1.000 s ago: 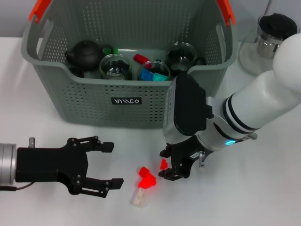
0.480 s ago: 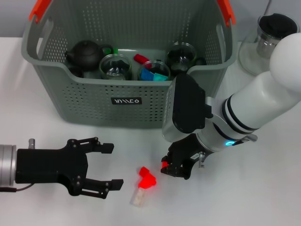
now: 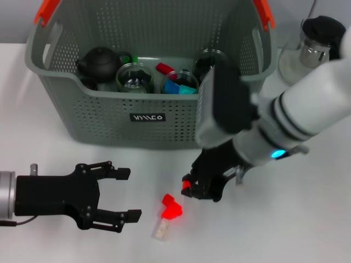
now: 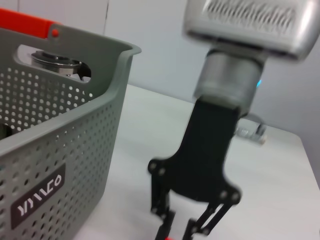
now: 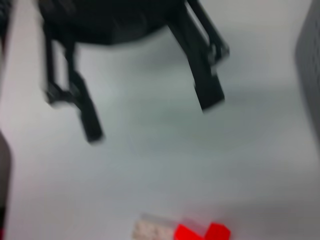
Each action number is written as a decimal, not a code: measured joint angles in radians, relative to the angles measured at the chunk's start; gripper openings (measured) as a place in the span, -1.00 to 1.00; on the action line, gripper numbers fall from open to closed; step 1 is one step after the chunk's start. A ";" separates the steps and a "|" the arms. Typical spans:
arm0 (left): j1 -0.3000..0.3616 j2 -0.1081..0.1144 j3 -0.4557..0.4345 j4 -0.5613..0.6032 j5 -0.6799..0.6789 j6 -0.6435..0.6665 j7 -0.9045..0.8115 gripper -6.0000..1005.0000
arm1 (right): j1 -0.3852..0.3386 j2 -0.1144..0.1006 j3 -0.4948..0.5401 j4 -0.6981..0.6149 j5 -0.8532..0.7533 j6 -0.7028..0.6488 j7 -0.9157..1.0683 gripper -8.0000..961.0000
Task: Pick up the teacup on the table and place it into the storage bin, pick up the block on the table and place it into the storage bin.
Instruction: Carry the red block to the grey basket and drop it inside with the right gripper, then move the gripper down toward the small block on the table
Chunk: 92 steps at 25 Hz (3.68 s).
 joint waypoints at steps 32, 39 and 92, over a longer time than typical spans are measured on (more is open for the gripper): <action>-0.018 0.003 -0.001 0.001 0.000 0.005 -0.003 0.88 | 0.163 -0.003 0.589 -0.144 -0.131 0.011 0.173 -0.44; -0.019 0.005 -0.001 0.001 0.000 0.005 -0.002 0.88 | 0.158 -0.002 0.587 -0.155 -0.139 0.026 0.176 -0.21; -0.082 -0.006 0.314 0.255 0.126 0.064 -0.215 0.88 | -0.137 -0.002 0.549 -0.062 0.166 -0.391 -0.248 0.90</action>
